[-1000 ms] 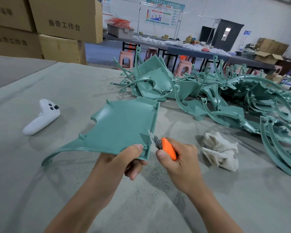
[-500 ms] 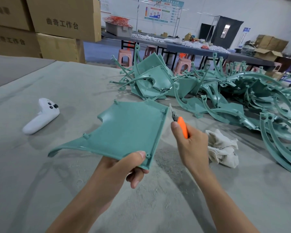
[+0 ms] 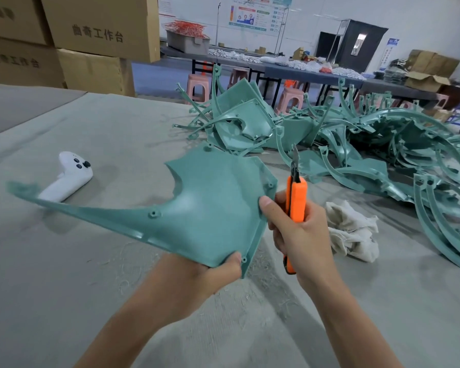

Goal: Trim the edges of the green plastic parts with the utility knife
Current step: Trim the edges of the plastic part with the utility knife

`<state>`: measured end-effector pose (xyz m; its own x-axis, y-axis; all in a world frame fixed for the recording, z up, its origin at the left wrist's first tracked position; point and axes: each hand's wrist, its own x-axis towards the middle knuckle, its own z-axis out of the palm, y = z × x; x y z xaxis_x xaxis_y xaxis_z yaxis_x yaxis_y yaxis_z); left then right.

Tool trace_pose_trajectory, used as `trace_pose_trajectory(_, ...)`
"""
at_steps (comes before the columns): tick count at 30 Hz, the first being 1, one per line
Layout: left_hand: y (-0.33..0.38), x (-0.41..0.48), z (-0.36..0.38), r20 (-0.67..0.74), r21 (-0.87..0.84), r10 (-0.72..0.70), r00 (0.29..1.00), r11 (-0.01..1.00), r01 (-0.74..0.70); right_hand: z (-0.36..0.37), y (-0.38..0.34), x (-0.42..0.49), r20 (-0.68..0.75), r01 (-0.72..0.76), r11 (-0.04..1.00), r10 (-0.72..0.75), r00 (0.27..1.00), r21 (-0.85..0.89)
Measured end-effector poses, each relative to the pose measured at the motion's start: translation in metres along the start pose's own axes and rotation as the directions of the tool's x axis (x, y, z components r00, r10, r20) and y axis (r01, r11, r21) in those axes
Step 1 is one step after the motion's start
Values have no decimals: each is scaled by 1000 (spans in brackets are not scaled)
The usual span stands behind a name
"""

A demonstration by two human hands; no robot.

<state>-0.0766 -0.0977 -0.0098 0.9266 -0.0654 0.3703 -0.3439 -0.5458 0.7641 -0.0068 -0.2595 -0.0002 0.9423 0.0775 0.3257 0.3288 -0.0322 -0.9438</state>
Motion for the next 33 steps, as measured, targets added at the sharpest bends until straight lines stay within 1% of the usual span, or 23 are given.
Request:
trace_pose_trajectory(2, -2, 0, 2, -32, 100, 88, 996, 991, -84, -4, 4, 1, -16, 54, 989, -57, 998, -137)
trace_pose_trajectory(3, -4, 0, 4, -28, 100, 96, 995, 991, -93, -6, 6, 1, -18, 94, 970, -101, 995, -225)
trace_pose_trajectory(5, -6, 1, 5, -25, 103, 67, 997, 993, -65, -7, 7, 1, -21, 170, 904, -194, 981, -392)
trace_pose_trajectory(7, -6, 2, 5, -40, 97, 64, 997, 993, -59, -9, 8, 2, -59, 190, 859, -246, 967, -475)
trace_pose_trajectory(10, -4, 2, 2, -53, -33, 12, 999, 999, -14, -19, 10, 9, -212, 117, 895, -226, 951, -431)
trace_pose_trajectory(12, -2, 3, -2, -36, -122, -73, 997, 990, 68, -28, 10, 13, -333, 31, 942, -149, 931, -333)
trace_pose_trajectory(14, -1, 4, -6, -33, -205, -114, 993, 973, 104, -36, 12, 15, -421, -35, 980, -51, 906, -194)
trace_pose_trajectory(16, 2, 5, -8, -36, -360, -124, 992, 927, 103, -41, 13, 16, -457, -65, 995, 22, 889, -78)
trace_pose_trajectory(17, 2, 6, -9, -34, -483, -132, 991, 870, 99, -43, 14, 16, -456, -73, 996, 41, 889, -52)
trace_pose_trajectory(18, 0, 6, -10, -25, -594, -145, 989, 798, 102, -43, 14, 16, -443, -78, 996, 52, 895, -41)
trace_pose_trajectory(19, -1, 6, -12, -12, -665, -155, 988, 739, 107, -43, 13, 16, -420, -75, 996, 50, 906, -43)
trace_pose_trajectory(20, -3, 6, -12, 3, -695, -153, 988, 710, 112, -41, 12, 15, -373, -61, 997, 41, 927, -41)
trace_pose_trajectory(22, -6, 6, -12, 35, -701, -117, 992, 705, 108, -36, 7, 11, -242, -23, 1000, 21, 970, -5)
trace_pose_trajectory(24, -6, 6, -11, 62, -701, -71, 996, 707, 94, -30, 3, 4, -104, 55, 997, -49, 993, 49)
trace_pose_trajectory(26, -5, 6, -10, 89, -705, -42, 995, 703, 93, -19, -4, -4, 38, 123, 991, -126, 991, 59)
trace_pose_trajectory(28, -5, 6, -10, 101, -721, -21, 995, 688, 88, -6, -8, -11, 164, 129, 988, -142, 976, 87)
trace_pose_trajectory(30, -6, 5, -10, 102, -720, -5, 995, 689, 78, 4, -10, -16, 203, 140, 987, -152, 967, 74)
trace_pose_trajectory(33, -6, 4, -12, 123, -727, 4, 992, 681, 88, 10, -14, -15, 105, 120, 992, -122, 987, 30)
